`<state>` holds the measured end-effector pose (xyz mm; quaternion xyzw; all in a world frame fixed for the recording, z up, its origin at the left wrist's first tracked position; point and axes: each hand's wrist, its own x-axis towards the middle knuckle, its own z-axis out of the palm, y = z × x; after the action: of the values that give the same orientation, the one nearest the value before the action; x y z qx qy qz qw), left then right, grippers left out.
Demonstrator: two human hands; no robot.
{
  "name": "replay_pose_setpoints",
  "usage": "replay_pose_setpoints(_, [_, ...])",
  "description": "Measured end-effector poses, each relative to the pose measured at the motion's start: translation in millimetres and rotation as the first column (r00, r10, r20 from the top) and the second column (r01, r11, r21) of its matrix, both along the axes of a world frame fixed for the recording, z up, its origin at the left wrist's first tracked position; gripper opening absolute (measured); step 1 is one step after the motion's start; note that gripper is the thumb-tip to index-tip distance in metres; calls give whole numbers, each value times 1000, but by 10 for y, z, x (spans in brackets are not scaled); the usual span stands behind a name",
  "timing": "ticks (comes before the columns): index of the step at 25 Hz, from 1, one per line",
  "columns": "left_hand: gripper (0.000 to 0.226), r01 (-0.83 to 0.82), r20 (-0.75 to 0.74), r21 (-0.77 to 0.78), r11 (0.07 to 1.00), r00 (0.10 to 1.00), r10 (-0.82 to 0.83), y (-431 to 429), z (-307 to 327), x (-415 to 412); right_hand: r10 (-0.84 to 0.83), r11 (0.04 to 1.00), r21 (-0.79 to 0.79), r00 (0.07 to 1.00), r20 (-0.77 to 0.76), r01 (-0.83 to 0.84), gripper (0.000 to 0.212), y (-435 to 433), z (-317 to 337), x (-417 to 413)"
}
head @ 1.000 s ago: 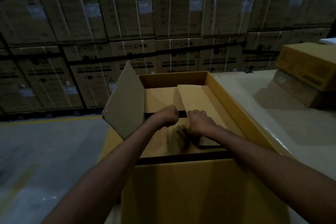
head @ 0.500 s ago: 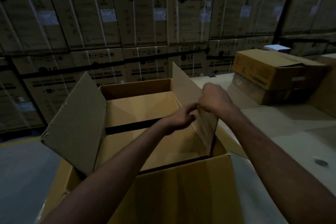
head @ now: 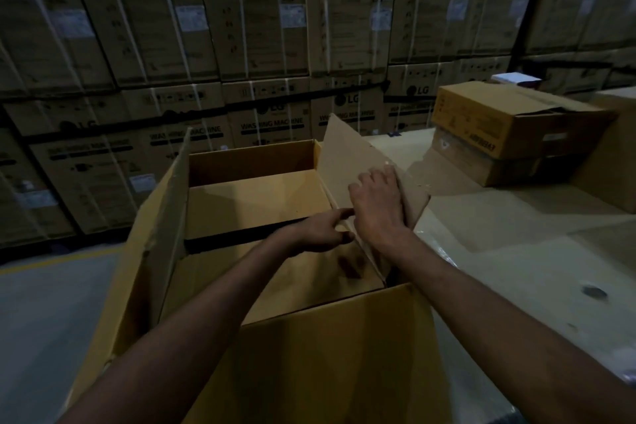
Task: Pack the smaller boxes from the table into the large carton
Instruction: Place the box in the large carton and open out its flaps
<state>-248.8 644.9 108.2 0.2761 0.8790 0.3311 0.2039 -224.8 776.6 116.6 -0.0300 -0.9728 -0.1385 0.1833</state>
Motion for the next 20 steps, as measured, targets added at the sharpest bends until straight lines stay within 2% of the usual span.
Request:
replay_pose_setpoints(5, [61,-278,-103,-142,950,959,265,-994,-132,-453,94,994,-66,975,199,-83,23,-222,-260,-288])
replay_pose_setpoints(9, [54,-400,-105,-192,896,916,386,-1770,-256,-579,338,929,-281,865,372,-242,33,-607,-425,-530])
replay_pose_setpoints(12, [44,-404,-128,-264,876,915,383,-2079,-360,-509,486,825,-526,737,469,-209,43,-1101,-531,-677])
replay_pose_setpoints(15, [40,-406,-219,-359,840,912,347,-2201,-441,-451,551,767,-624,653,520,-150,43,-1553,-610,-745])
replay_pose_setpoints(18, [37,-396,-294,-417,818,910,291,-2213,-345,-394,570,728,-669,674,469,-150,34,-1652,-546,-784])
replay_pose_setpoints(20, [33,-398,-310,-396,827,906,288,-2190,-210,-351,588,661,-738,707,394,-138,29,-1589,-373,-813])
